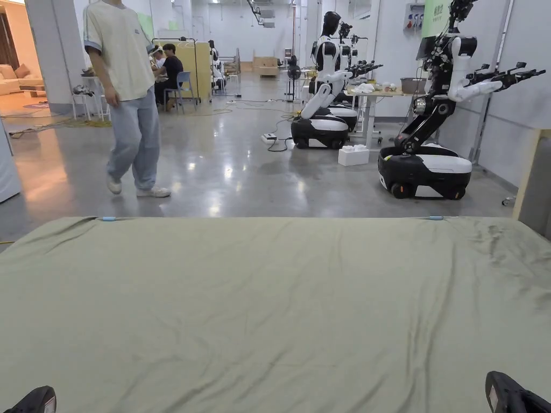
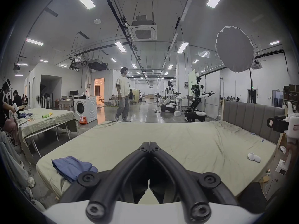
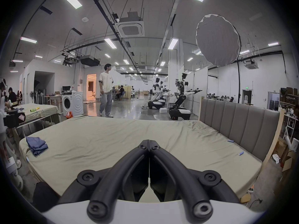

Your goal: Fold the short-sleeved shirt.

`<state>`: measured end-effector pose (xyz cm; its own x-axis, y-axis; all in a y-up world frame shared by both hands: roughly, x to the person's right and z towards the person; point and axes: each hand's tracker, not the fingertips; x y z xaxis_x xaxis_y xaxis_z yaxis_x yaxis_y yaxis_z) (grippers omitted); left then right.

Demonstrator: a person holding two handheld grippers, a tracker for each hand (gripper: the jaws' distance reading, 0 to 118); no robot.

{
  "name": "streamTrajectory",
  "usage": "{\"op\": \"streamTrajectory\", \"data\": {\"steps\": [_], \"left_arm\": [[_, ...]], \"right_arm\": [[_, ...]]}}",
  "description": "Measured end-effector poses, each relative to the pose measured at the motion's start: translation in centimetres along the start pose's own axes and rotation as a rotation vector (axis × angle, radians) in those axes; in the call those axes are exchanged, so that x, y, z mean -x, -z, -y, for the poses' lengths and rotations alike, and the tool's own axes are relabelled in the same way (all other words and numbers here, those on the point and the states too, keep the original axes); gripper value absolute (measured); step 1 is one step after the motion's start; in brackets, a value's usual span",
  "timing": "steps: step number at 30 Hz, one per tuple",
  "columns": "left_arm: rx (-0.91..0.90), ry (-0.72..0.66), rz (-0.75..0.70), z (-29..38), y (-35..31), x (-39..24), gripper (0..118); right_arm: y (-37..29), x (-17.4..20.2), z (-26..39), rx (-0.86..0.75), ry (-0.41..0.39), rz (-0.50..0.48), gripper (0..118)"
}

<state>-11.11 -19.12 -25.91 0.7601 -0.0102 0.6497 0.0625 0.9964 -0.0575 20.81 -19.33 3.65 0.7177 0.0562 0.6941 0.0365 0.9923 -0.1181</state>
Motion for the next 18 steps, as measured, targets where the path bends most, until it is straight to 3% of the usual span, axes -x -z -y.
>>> {"op": "streamTrajectory", "data": {"steps": [13,18], "left_arm": [[-0.082,0.010,-0.033,-0.5,-0.8,0.2,0],[-0.092,0.011,-0.033,-0.6,-1.1,0.1,0]], "right_arm": [[-1.4,0.7,0.2,-0.116,-0.048,0.070,3],[-1.4,0.7,0.1,-0.118,-0.022,0.065,3]]}}
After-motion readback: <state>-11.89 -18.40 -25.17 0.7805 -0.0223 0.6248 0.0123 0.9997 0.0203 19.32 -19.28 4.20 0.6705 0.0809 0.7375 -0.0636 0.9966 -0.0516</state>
